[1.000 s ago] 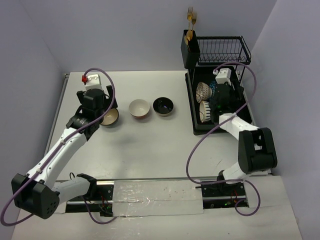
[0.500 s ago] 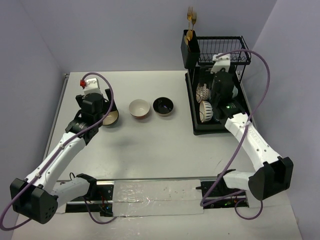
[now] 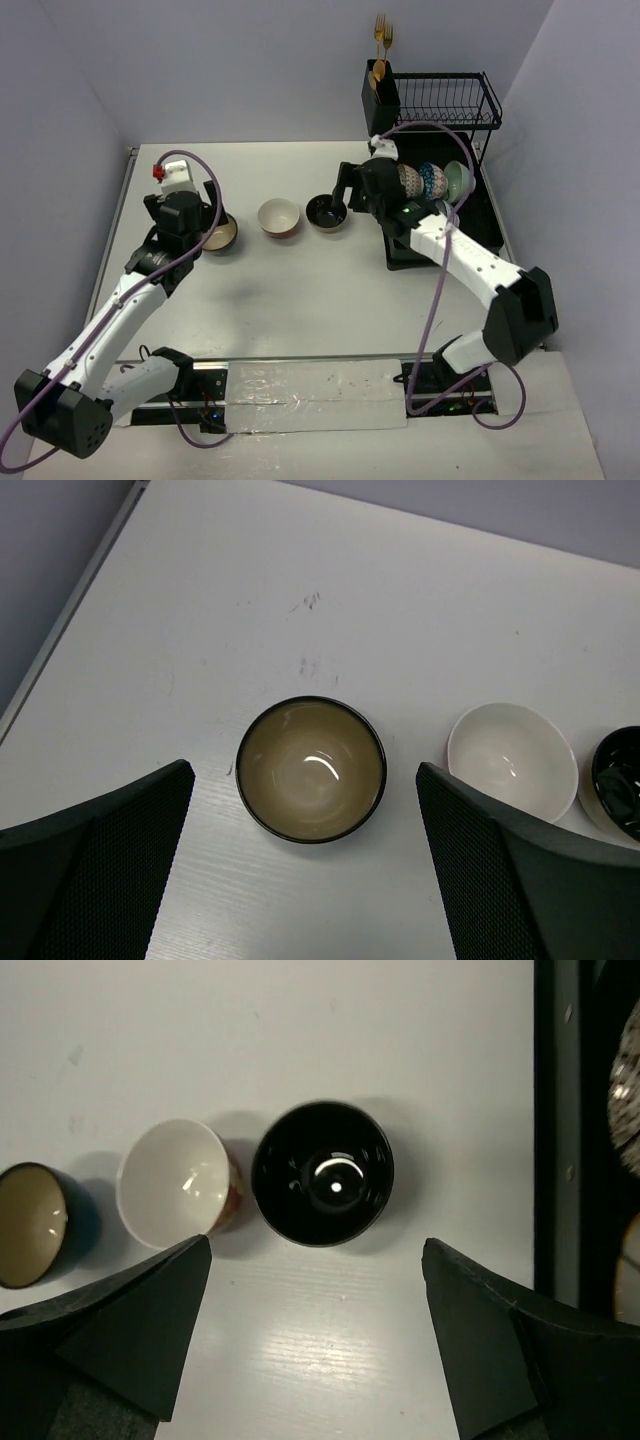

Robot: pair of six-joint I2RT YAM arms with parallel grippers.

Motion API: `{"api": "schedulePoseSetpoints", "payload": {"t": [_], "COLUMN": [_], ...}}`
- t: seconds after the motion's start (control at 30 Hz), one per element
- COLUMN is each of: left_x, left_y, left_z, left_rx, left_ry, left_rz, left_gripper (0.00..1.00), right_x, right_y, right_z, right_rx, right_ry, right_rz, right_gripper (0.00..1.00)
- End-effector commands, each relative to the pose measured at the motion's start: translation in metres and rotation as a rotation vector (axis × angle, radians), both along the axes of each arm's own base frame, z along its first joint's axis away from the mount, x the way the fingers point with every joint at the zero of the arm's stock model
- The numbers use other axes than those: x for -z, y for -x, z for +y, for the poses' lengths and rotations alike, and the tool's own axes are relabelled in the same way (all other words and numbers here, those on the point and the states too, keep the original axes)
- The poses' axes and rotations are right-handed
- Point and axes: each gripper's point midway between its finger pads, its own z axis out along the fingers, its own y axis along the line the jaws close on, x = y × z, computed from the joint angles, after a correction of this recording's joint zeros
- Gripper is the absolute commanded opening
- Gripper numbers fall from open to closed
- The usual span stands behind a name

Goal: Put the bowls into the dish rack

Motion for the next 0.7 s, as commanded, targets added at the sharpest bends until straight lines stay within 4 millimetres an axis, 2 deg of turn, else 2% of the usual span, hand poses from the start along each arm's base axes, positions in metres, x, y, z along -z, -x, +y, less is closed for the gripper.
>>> {"api": "schedulePoseSetpoints", "payload": {"t": [0.0,0.07,0.1,0.13,0.17,0.23,0.27,0.33,0.43,0.57,0.67], "left_x": [-0.024,-0.029,-0.03,-0.033,-0.035,-0.038,-0.039,-0.041,-0.041,-0.038,-0.04], "left_y": [0.007,0.01,0.011,0.013,0.013,0.016,0.016,0.017,0.017,0.016,0.017], "left_z": [0.013,0.015,0.016,0.017,0.018,0.019,0.019,0.018,0.015,0.016,0.016], "left_rx": [-0.051,-0.056,-0.057,-0.062,-0.065,-0.063,-0.063,-0.053,-0.038,-0.042,-0.043], "left_ry": [0.005,0.005,0.005,0.007,0.008,0.011,0.015,0.021,0.027,0.021,0.021], "left_rz": [-0.076,-0.09,-0.094,-0.106,-0.112,-0.125,-0.131,-0.139,-0.136,-0.125,-0.131], "left_gripper": [0.99,0.99,0.99,0.99,0.99,0.99,0.99,0.99,0.99,0.99,0.99], "right_x": [0.026,0.03,0.046,0.047,0.065,0.074,0.091,0.1,0.121,0.129,0.137], "right_y": [-0.007,-0.015,-0.019,-0.025,-0.029,-0.036,-0.038,-0.043,-0.048,-0.054,-0.058], "right_z": [0.012,0.014,0.015,0.018,0.016,0.017,0.018,0.019,0.016,0.014,0.011], "right_rx": [0.099,0.148,0.166,0.184,0.204,0.231,0.246,0.268,0.323,0.358,0.381], "right_ry": [-0.118,-0.14,-0.125,-0.138,-0.115,-0.121,-0.11,-0.139,-0.141,-0.133,-0.116], "right_rz": [0.126,0.147,0.18,0.185,0.225,0.255,0.288,0.311,0.342,0.347,0.352], "right_gripper": [0.94,0.96,0.97,0.97,0.96,0.96,0.96,0.95,0.85,0.7,0.67]}}
